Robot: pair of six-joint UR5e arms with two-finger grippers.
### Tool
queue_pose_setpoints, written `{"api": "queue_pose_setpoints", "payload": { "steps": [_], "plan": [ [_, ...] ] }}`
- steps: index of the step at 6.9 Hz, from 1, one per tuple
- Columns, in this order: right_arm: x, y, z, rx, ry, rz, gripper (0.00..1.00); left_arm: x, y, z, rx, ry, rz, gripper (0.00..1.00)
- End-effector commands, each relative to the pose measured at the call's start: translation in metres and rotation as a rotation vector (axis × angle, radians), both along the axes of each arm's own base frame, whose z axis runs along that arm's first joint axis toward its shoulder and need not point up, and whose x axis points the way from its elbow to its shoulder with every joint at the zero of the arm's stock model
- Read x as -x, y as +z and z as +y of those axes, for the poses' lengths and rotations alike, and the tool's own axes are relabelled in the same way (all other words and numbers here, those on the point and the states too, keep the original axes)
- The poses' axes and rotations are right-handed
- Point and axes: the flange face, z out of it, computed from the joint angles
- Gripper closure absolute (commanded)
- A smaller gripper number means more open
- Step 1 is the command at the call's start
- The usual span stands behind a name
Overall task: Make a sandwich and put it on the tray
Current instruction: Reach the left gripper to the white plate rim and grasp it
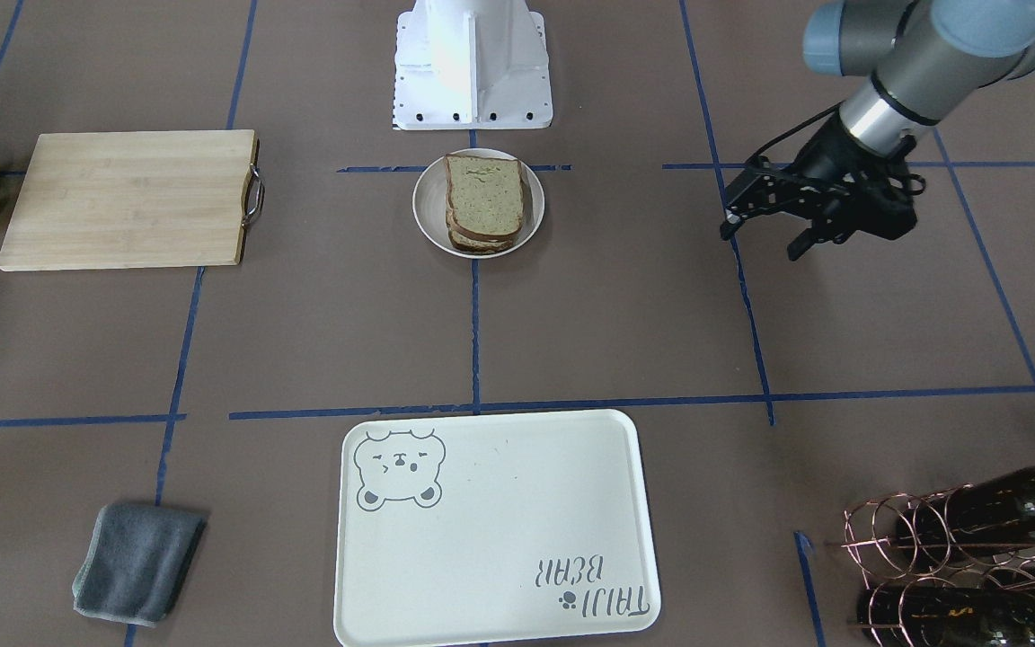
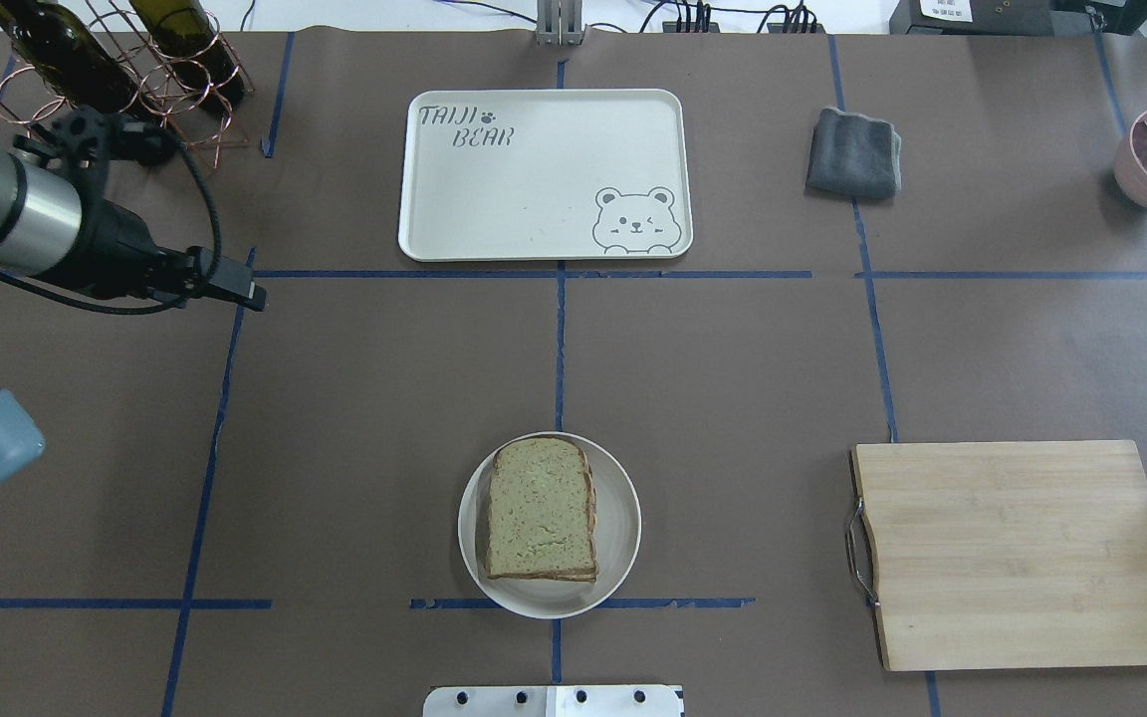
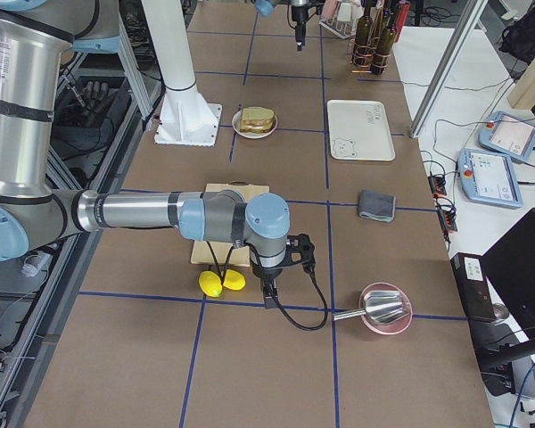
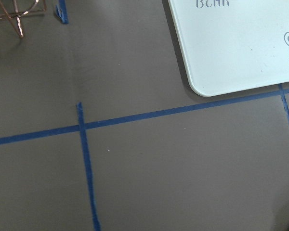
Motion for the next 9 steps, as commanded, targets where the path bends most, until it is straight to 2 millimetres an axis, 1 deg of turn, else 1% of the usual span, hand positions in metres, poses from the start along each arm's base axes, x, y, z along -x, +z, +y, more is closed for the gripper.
{"api": "queue_pose_setpoints", "payload": {
  "steps": [1,2,3,4,5,6,7,8,9],
  "plan": [
    [0.0,0.0,0.0,-0.001,0.001,0.0,0.0,-0.057,-0.014,0.032,0.059,-0.019,0.033,0.0],
    [0.0,0.0,0.0,0.0,0.001,-0.006,0.0,-0.079,-0.011,0.045,0.079,-0.033,0.061,0.04],
    [0.001,-0.001,0.0,0.0,0.001,-0.008,0.0,-0.105,-0.009,0.055,0.099,-0.027,0.074,0.13],
    [0.001,-0.001,0.0,0.0,0.001,-0.008,0.0,-0.141,-0.012,0.068,0.122,-0.037,0.064,0.28],
    [0.001,-0.002,-0.001,-0.003,0.001,-0.008,0.0,-0.166,-0.02,0.082,0.129,-0.007,0.07,0.36],
    [0.001,-0.002,-0.001,-0.003,0.001,-0.008,0.0,-0.177,-0.026,0.093,0.127,0.017,0.078,0.37],
    [0.001,-0.004,-0.001,-0.005,0.002,-0.008,0.0,-0.189,-0.027,0.108,0.126,0.048,0.077,0.41],
    [0.001,-0.006,-0.001,-0.007,0.005,-0.008,0.0,-0.2,-0.032,0.12,0.117,0.063,0.081,0.45],
    [0.001,-0.005,-0.001,-0.003,0.007,-0.012,0.0,-0.212,-0.032,0.132,0.118,0.087,0.077,0.47]
  ]
}}
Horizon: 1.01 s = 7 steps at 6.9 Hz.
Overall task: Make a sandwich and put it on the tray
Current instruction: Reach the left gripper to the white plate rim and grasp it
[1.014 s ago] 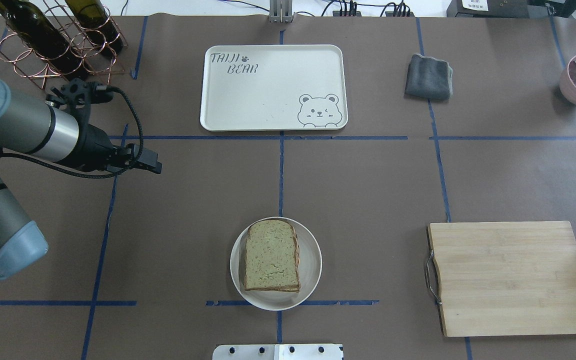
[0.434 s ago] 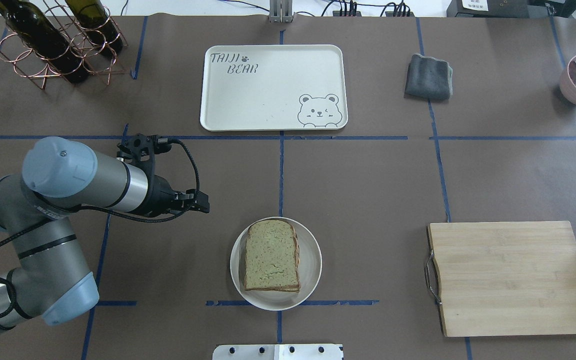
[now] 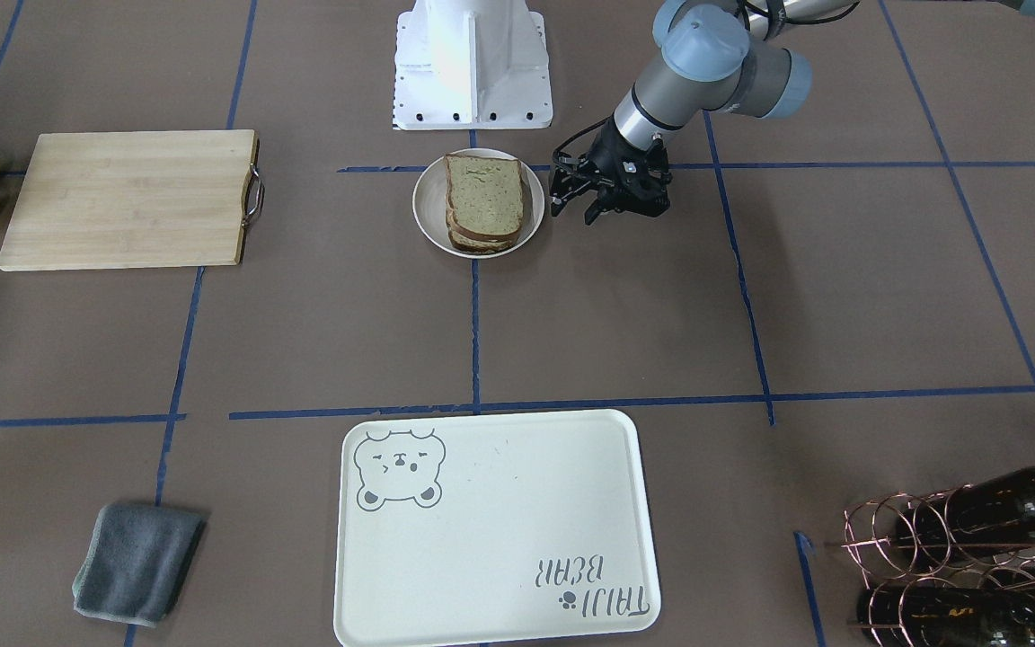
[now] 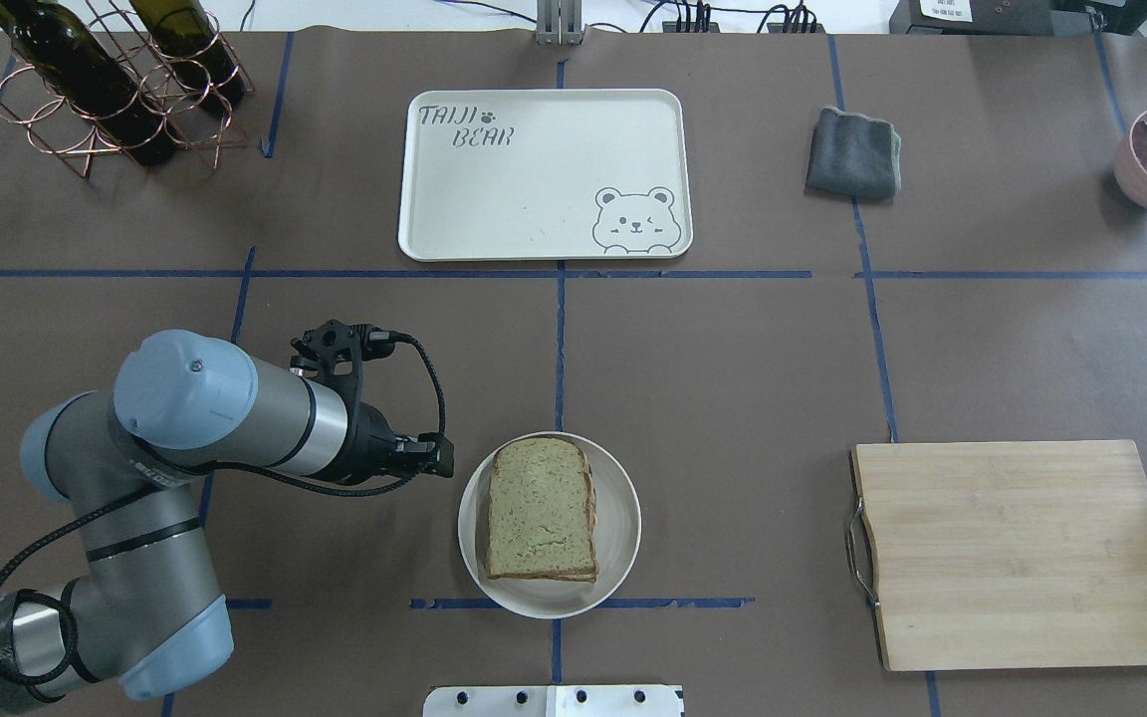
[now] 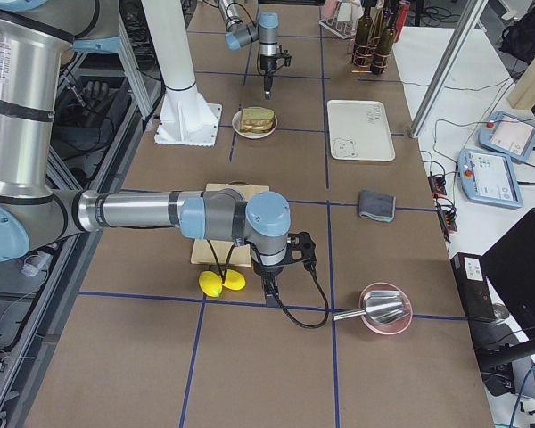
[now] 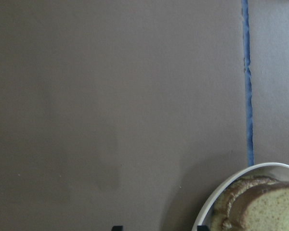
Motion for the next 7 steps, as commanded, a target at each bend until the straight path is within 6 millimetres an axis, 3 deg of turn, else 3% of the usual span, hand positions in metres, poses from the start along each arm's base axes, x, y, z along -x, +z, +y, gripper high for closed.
{"api": "queue_pose_setpoints", "payload": {
  "steps": [1,3,7],
  "plan": [
    [0.002,-0.001,0.0,0.003,0.003,-0.022,0.0,-0.026,-0.008,0.02,-0.006,0.041,0.005,0.47],
    [0.002,-0.001,-0.001,0.0,0.003,-0.022,0.0,-0.036,-0.005,0.017,-0.003,0.043,-0.006,0.58],
    [0.001,-0.001,-0.002,0.0,0.003,-0.022,0.0,-0.046,0.004,0.02,0.002,0.056,-0.02,0.61]
  ]
}}
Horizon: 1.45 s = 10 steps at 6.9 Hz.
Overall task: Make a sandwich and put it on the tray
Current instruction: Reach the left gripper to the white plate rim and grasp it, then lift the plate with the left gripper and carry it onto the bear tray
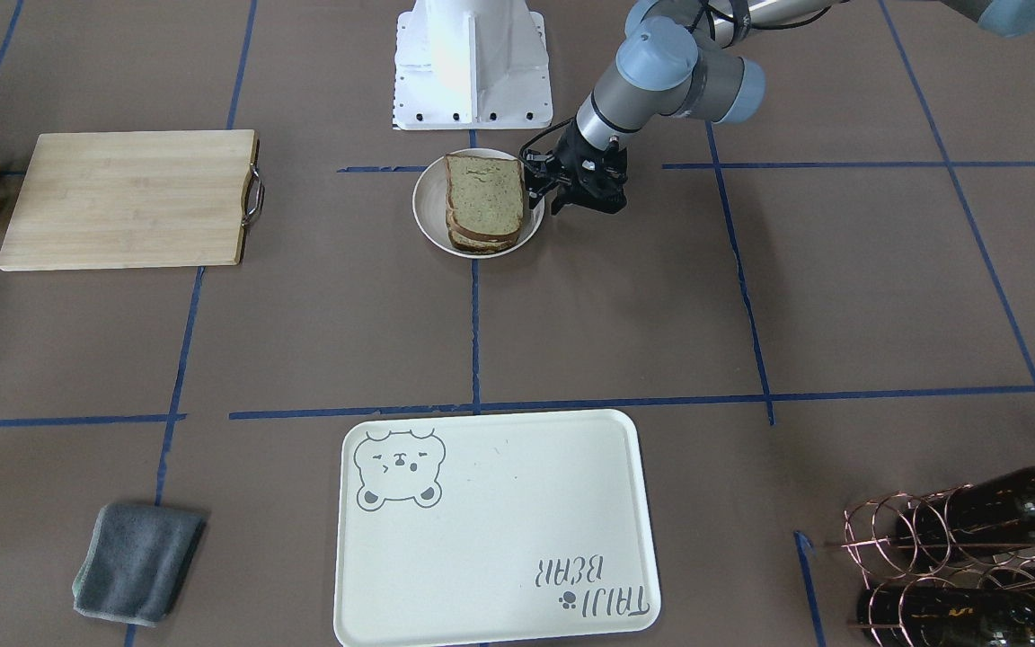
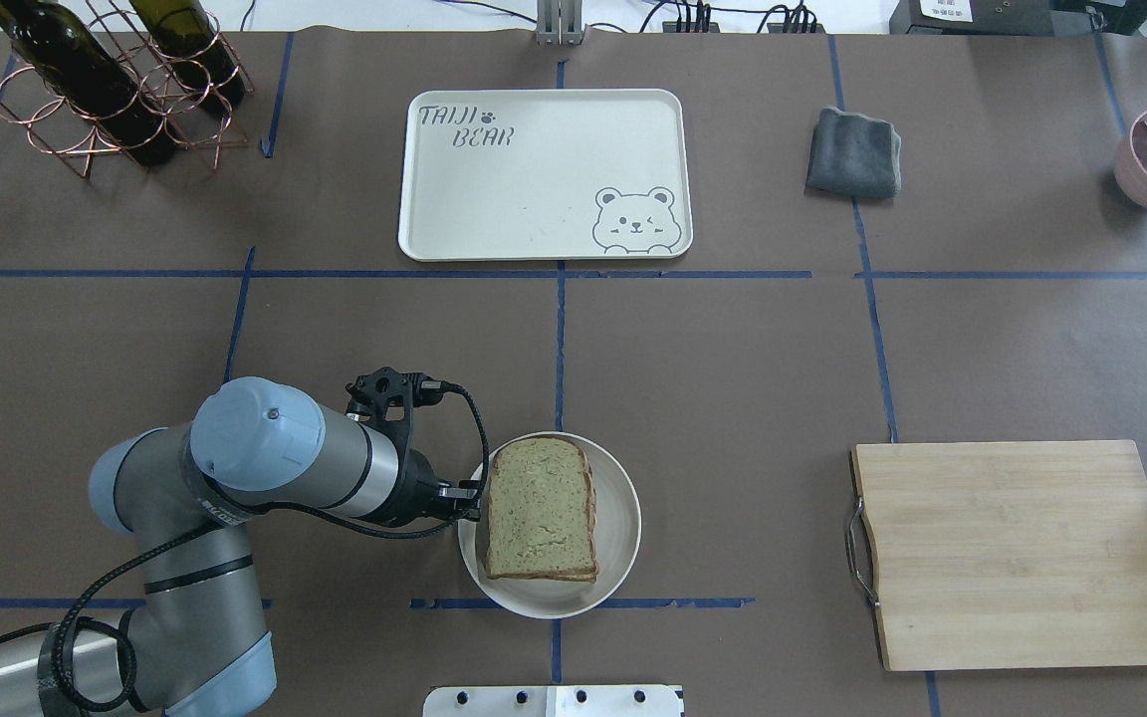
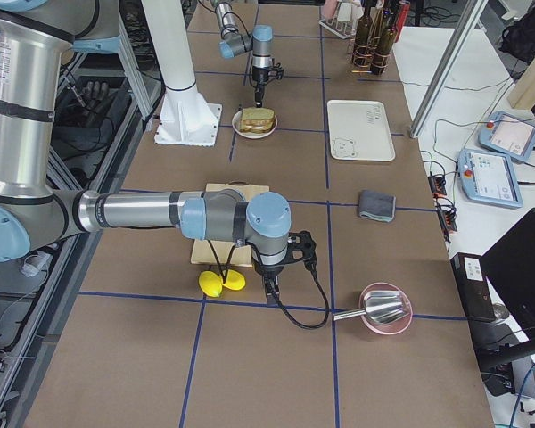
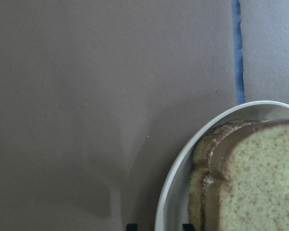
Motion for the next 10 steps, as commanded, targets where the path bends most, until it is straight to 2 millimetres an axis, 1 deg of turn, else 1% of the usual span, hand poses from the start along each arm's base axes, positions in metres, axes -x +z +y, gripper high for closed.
{"api": "queue_pose_setpoints", "payload": {
  "steps": [1,2,3,4,5,6,7,8,9,10],
  "plan": [
    [0.0,0.0,0.0,0.0,0.0,0.0,0.0,-0.01,0.002,0.002,0.001,0.009,-0.002,0.71],
    [0.0,0.0,0.0,0.0,0.0,0.0,0.0,-0.015,0.002,0.009,-0.001,0.021,0.004,0.79],
    [0.0,0.0,0.0,0.0,0.0,0.0,0.0,-0.016,0.002,0.012,-0.001,0.029,0.006,0.91],
    [0.0,0.0,-0.001,-0.001,0.0,0.0,0.0,-0.014,-0.002,0.012,-0.003,0.027,0.014,1.0],
    [0.0,-0.002,-0.002,-0.002,0.002,0.0,0.0,-0.011,-0.006,0.013,-0.007,0.029,0.023,1.0],
    [0.0,-0.001,-0.003,-0.001,0.003,0.002,0.0,-0.001,-0.019,0.014,-0.018,0.029,0.052,1.0],
    [0.0,0.002,-0.003,0.008,0.007,0.001,0.0,0.011,-0.025,0.001,-0.025,0.004,0.064,1.0],
    [0.0,0.002,-0.002,0.008,0.007,0.001,0.0,0.025,-0.026,-0.022,-0.028,-0.037,0.067,1.0],
    [0.0,0.002,-0.003,0.007,0.007,0.001,0.0,0.046,-0.03,-0.057,-0.019,-0.084,0.073,1.0],
    [0.0,0.002,-0.004,0.006,0.005,0.001,0.0,0.066,-0.031,-0.091,0.014,-0.076,0.083,1.0]
  ]
}}
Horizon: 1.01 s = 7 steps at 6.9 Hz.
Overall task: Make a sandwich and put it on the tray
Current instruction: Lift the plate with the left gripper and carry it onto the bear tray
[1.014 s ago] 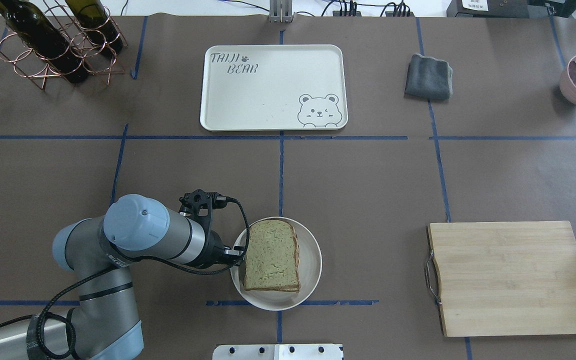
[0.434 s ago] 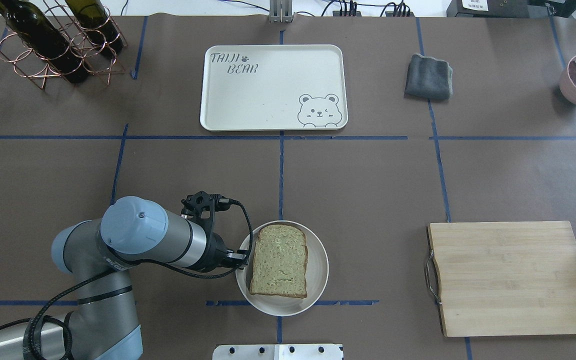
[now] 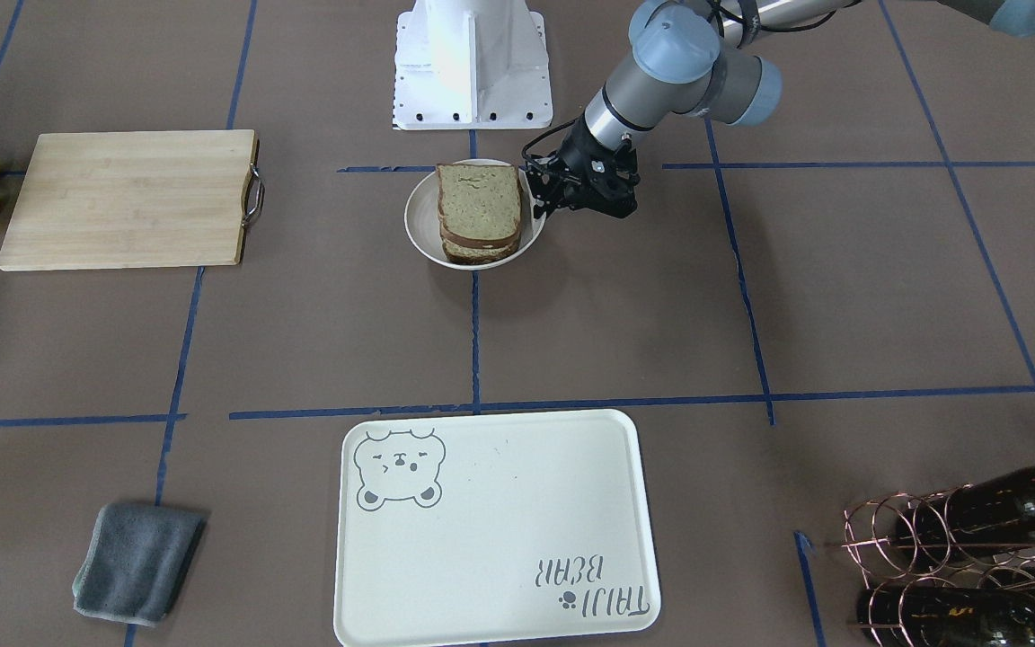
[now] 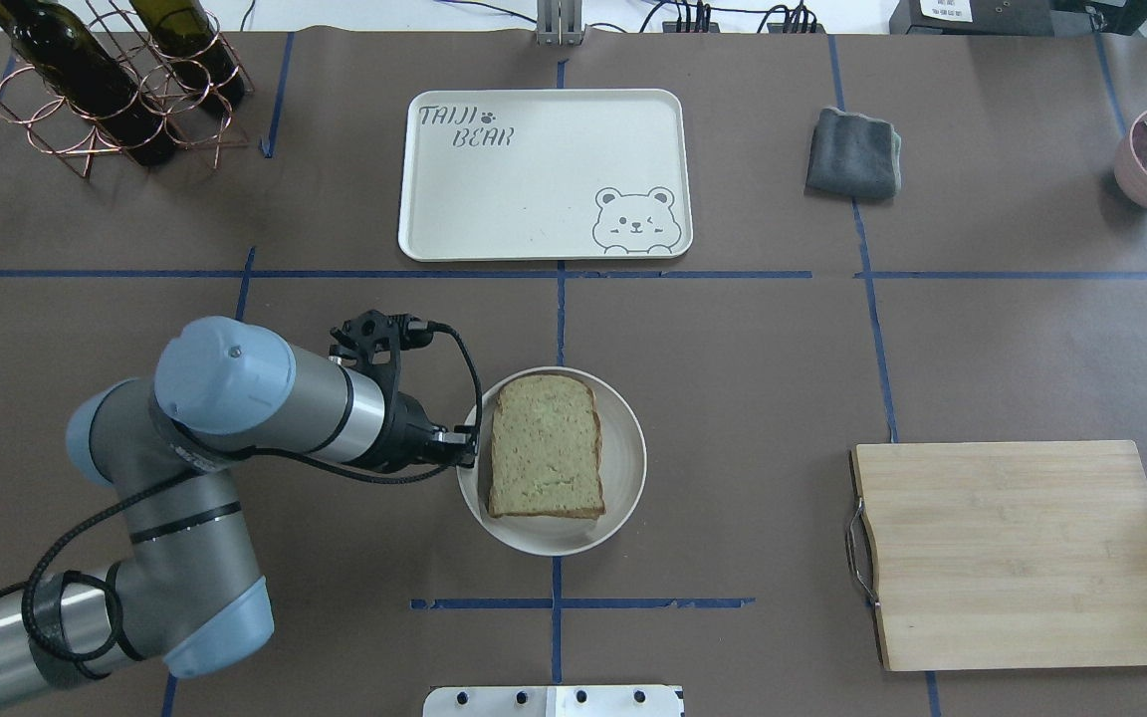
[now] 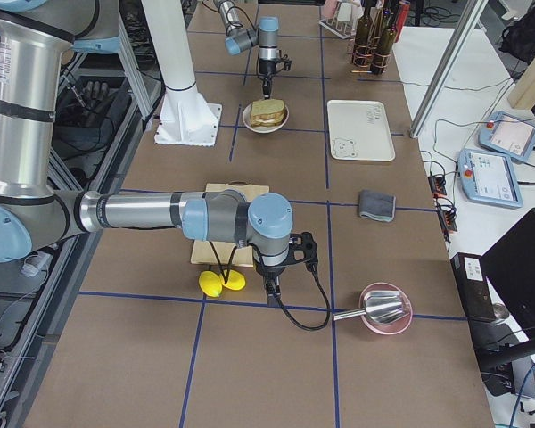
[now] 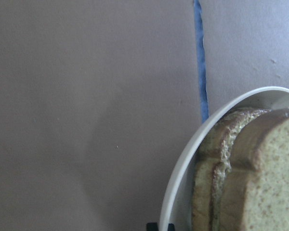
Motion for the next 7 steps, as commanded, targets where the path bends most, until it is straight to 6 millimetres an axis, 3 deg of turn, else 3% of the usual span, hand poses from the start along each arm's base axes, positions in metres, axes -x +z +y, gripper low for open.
{"api": "queue_pose_setpoints", "payload": {
  "steps": [1,4,5,7],
  "plan": [
    [0.0,0.0,0.0,-0.001,-0.001,-0.003,0.0,0.032,-0.005,-0.077,0.053,-0.016,0.009,1.0],
    [0.0,0.0,-0.001,-0.002,-0.002,0.0,0.0,0.027,-0.003,-0.215,0.108,0.023,-0.042,1.0],
    [0.0,0.001,0.0,-0.004,-0.004,0.0,0.0,0.016,-0.019,-0.26,0.127,0.01,-0.062,1.0],
    [0.0,0.001,0.0,-0.003,-0.003,0.0,0.0,0.0,-0.022,-0.316,0.129,0.005,-0.045,1.0]
  ]
}}
